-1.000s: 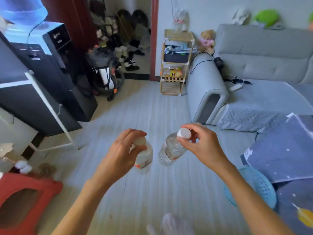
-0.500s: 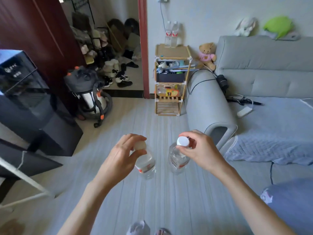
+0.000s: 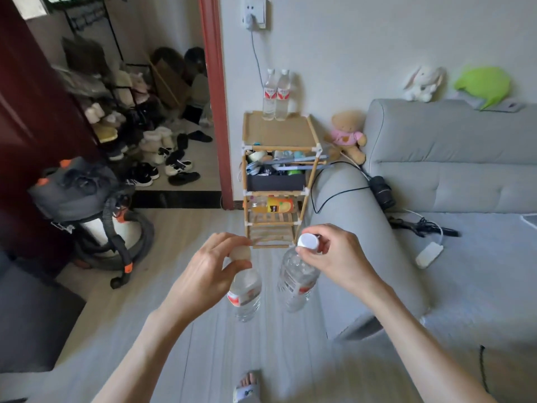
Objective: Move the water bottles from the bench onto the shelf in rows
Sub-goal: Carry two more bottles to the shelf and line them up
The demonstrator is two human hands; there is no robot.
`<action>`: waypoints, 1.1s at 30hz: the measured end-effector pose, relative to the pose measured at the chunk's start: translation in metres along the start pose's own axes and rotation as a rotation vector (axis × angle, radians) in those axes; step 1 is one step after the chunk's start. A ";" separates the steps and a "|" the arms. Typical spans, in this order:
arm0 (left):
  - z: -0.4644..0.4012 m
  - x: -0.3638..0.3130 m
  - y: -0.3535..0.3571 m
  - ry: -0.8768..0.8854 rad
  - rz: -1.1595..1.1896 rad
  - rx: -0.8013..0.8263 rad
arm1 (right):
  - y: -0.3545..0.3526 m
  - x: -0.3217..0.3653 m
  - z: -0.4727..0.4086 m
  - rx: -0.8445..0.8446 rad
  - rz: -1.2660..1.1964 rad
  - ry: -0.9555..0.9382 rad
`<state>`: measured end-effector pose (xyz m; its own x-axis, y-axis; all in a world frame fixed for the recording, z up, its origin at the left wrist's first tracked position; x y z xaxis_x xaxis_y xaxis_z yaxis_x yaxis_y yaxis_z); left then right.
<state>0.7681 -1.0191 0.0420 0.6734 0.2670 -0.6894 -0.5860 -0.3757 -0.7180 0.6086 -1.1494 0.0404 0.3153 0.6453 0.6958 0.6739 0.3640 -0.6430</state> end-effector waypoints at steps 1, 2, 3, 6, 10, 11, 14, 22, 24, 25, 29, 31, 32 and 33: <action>-0.028 -0.001 -0.002 0.013 -0.001 0.000 | -0.003 -0.008 -0.024 -0.014 0.006 -0.003; -0.054 -0.002 -0.004 0.023 0.000 -0.002 | -0.007 -0.014 -0.047 -0.032 0.010 -0.006; -0.078 -0.003 -0.006 0.025 0.006 0.005 | -0.011 -0.020 -0.068 -0.050 0.013 -0.008; -0.149 0.000 -0.008 0.033 0.008 0.009 | -0.023 -0.045 -0.132 -0.104 0.016 -0.010; -0.241 0.008 -0.004 -0.008 0.050 0.004 | -0.032 -0.085 -0.219 -0.130 -0.004 0.012; -0.264 0.009 -0.001 -0.014 0.060 0.002 | -0.033 -0.097 -0.242 -0.127 -0.012 0.023; -0.331 0.014 0.009 -0.039 0.087 -0.015 | -0.036 -0.135 -0.309 -0.095 -0.022 0.034; -0.492 0.013 0.025 -0.097 0.086 -0.065 | -0.051 -0.216 -0.465 -0.026 -0.011 0.008; -0.527 0.015 0.027 -0.120 0.097 -0.078 | -0.053 -0.231 -0.499 -0.024 0.000 0.006; -0.545 0.016 0.028 -0.124 0.104 -0.078 | -0.054 -0.240 -0.515 -0.028 0.006 0.015; -0.617 0.020 0.036 -0.111 0.098 -0.068 | -0.051 -0.283 -0.579 -0.068 0.008 0.093; -0.650 0.026 0.043 -0.117 0.087 -0.036 | -0.045 -0.304 -0.607 -0.095 -0.003 0.131; -0.665 0.030 0.048 -0.119 0.081 -0.011 | -0.041 -0.313 -0.619 -0.106 -0.002 0.145; -0.680 0.036 0.053 -0.115 0.077 0.015 | -0.038 -0.321 -0.631 -0.118 0.002 0.158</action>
<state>1.0671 -1.6327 0.0448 0.5706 0.3388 -0.7481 -0.6412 -0.3854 -0.6636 0.9034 -1.7939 0.0434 0.4114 0.5292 0.7421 0.7437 0.2759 -0.6089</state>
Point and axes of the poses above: each hand's wrist, its own z-axis away from the middle knuckle, its own y-axis out of the palm, x = y × z, the point moved 7 cm from there along -z, towards the middle knuckle, and after that the axes turned 11 degrees about -y, right-handed, at the moved point
